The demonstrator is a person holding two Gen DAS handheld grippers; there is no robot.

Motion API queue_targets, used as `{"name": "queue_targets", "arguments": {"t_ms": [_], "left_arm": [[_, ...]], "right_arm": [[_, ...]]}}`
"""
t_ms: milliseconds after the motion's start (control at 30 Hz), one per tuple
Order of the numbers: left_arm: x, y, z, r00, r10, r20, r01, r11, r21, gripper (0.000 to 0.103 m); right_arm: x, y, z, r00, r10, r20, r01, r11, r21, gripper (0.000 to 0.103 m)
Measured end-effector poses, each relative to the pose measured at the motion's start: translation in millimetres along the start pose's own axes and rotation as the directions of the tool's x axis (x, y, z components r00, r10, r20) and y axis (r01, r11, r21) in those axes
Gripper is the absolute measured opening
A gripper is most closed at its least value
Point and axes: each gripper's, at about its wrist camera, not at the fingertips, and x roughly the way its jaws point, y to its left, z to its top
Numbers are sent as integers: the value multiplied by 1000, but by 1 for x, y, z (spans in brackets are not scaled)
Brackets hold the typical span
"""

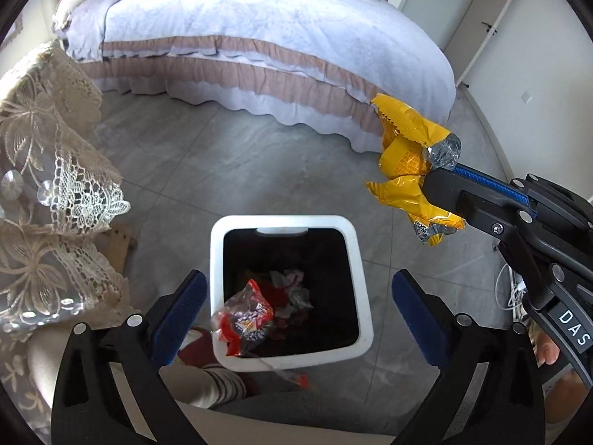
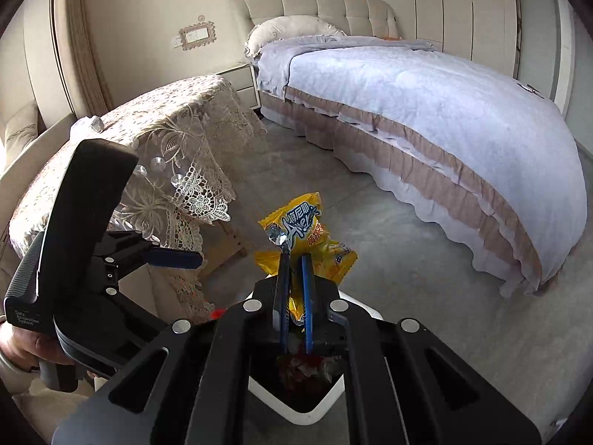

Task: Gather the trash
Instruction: 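Carry both wrappers over the white bin and open both tools to drop them, then return both tools to the table above the clear bag and grey cloth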

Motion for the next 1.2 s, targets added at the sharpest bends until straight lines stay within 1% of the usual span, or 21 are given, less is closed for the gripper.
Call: {"name": "queue_targets", "arguments": {"t_ms": [167, 267, 333, 367, 400, 467, 600, 700, 867, 967, 1067, 1200], "left_arm": [[-10, 17, 2, 998, 60, 35, -59, 998, -34, 98], [-19, 28, 5, 995, 73, 65, -69, 995, -67, 98], [-25, 33, 7, 994, 73, 84, -66, 994, -85, 98], [-29, 35, 8, 993, 76, 93, -67, 994, -91, 98], [-32, 38, 9, 991, 81, 103, -71, 993, -96, 98], [-38, 42, 10, 988, 92, 123, -79, 991, -107, 98], [-51, 50, 11, 983, 98, 156, -77, 988, -132, 98], [-59, 56, 11, 979, 103, 174, -77, 986, -150, 98], [-73, 68, 9, 973, 111, 200, -76, 982, -174, 98], [-84, 76, 7, 968, 122, 219, -82, 979, -184, 98], [-95, 85, 5, 959, 148, 241, -100, 975, -200, 98], [-114, 104, -1, 945, 189, 266, -127, 964, -235, 98]], "right_arm": [[14, -5, -6, 999, 12, -45, -12, 1000, 13, 7], [22, 0, -10, 997, 25, -77, -25, 1000, 5, 8], [25, 3, -12, 996, 30, -86, -30, 1000, 0, 17], [25, 3, -12, 996, 33, -82, -33, 999, 4, 43], [24, 2, -11, 996, 38, -80, -37, 999, 13, 94], [23, -2, -9, 997, 38, -66, -36, 999, 34, 99], [20, -5, -2, 997, 23, -73, -19, 998, 55, 99], [18, 0, 7, 998, 11, -65, -8, 999, 36, 99], [16, 15, 20, 999, -4, -39, 2, 1000, -29, 99], [16, 24, 30, 1000, 6, -18, -6, 999, -48, 99], [15, 36, 43, 1000, 20, 7, -20, 997, -71, 99], [17, 59, 63, 997, 62, 45, -57, 992, -117, 99]]}}
